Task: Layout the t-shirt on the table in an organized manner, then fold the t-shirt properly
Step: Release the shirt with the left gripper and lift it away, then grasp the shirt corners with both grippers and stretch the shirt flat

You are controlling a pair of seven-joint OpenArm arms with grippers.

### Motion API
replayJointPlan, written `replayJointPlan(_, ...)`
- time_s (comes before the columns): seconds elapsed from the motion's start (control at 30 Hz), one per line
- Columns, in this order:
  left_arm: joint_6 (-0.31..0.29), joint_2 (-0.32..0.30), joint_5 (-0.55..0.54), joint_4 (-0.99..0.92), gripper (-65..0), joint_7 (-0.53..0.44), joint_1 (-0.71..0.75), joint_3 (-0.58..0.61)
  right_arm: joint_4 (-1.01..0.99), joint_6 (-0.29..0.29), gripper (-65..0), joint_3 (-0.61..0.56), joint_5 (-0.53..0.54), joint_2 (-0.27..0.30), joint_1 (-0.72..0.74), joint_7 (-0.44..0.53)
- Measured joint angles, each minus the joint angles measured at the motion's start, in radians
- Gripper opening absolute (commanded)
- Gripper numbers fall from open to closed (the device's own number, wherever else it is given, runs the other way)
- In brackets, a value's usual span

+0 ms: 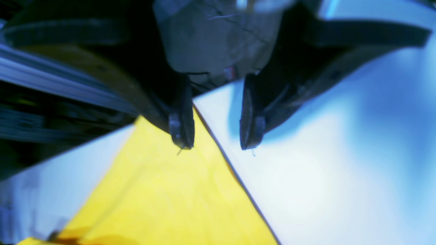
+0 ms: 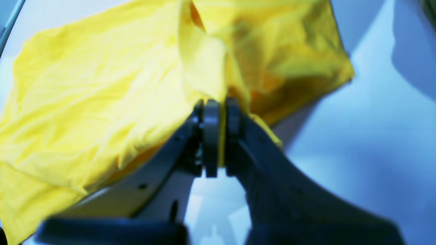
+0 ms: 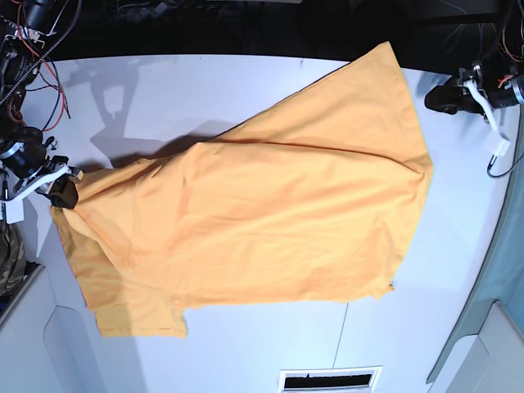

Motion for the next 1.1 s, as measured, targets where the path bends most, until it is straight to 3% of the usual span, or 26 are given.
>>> replayJointPlan(0.13,0.000,0.036,-0.014,0.000,-38.8,0.011,0.060,-0.001,0.000,0.015,-65.0,0.000,0.018,-0.006,-0.027,-0.001)
replayJointPlan(0.27,0.000,0.102,0.011,0.000,-32.5,0.001,0.048,0.000,0.000,0.015,-65.0,-0.001,0.022,-0.006,-0.024,0.000)
replayJointPlan(0.3,0.000,0.115,0.030,0.000,-32.5,-0.002,0.046,0.000,0.000,0.015,-62.1,-0.001,0.022,-0.005,-0.024,0.000)
replayJointPlan(0.4,-0.004,0.144,0.047,0.000,-32.5,-0.014,0.049,-0.001,0.000,0.015,-45.5,-0.001,0.021,-0.005,-0.024,-0.001)
replayJointPlan(0.47,-0.004,0.144,0.047,0.000,-32.5,-0.013,0.049,-0.001,0.000,0.015,-42.3,-0.001,0.022,-0.006,-0.024,-0.001)
replayJointPlan(0.67,-0.012,0.138,0.089,0.002,-32.6,-0.029,0.047,0.020,0.000,0.015,-42.3,0.014,0.021,-0.005,-0.025,0.004)
replayJointPlan(0.87,-0.020,0.138,0.122,0.004,-32.6,-0.089,0.045,0.086,-0.001,-0.018,-41.6,0.016,-0.104,-0.006,-0.021,0.065)
replayJointPlan(1.0,-0.023,0.138,0.133,0.006,-34.1,-0.112,0.043,0.093,-0.029,-0.055,-31.1,0.018,-0.153,0.004,-0.021,0.117)
replayJointPlan(1.1,-0.023,0.138,0.134,0.006,-34.1,-0.112,0.043,0.093,-0.077,-0.079,-30.5,0.018,-0.159,0.009,0.003,0.121)
